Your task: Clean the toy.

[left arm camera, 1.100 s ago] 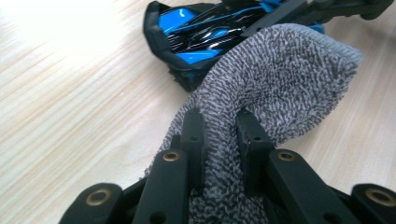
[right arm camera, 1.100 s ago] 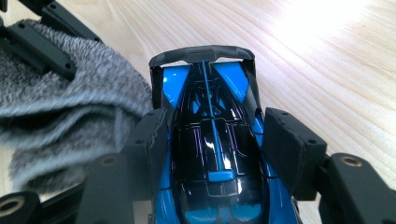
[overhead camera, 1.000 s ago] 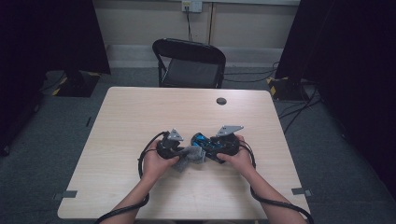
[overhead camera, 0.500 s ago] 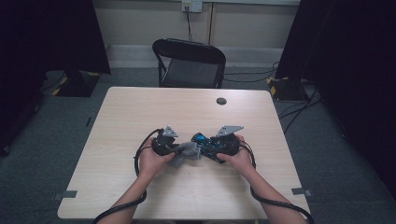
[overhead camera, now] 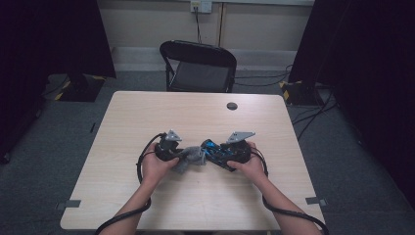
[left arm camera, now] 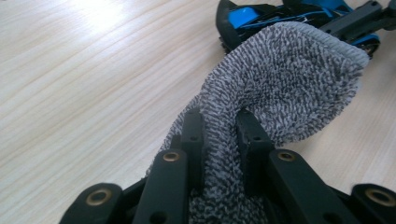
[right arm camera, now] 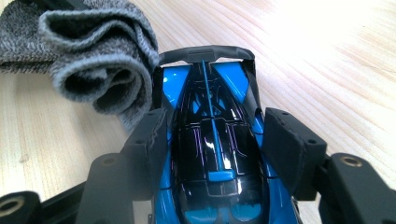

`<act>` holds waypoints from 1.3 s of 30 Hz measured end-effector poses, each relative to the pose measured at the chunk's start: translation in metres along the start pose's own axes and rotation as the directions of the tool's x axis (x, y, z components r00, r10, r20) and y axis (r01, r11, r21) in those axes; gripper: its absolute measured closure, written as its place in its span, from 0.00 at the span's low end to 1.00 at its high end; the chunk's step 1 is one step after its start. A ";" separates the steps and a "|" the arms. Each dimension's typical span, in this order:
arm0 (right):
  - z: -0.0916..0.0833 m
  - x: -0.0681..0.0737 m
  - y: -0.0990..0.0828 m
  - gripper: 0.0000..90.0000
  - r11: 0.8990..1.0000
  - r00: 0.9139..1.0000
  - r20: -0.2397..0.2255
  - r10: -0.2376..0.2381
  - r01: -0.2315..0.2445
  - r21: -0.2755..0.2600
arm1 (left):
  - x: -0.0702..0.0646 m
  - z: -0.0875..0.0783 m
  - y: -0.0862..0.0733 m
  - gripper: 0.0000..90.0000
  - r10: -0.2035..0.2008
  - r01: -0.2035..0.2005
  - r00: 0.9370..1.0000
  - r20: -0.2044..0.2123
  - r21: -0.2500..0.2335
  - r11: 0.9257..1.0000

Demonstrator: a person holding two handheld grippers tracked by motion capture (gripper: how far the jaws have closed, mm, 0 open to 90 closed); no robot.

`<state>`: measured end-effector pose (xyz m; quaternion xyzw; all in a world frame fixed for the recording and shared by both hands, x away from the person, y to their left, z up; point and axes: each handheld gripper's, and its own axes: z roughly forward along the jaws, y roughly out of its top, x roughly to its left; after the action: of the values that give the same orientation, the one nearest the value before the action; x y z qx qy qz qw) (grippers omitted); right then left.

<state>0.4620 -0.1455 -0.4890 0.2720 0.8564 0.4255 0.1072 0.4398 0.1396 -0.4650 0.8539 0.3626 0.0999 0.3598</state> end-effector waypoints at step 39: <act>0.000 0.000 0.000 0.46 1.000 1.000 0.002 0.002 -0.002 0.000 | -0.043 -0.026 -0.004 0.84 0.107 -0.096 0.982 0.152 -0.080 0.992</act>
<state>0.4616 -0.1457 -0.4890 0.2735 0.8560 0.4253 0.1077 0.3950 0.1261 -0.4453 0.8629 0.2853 0.0639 0.4123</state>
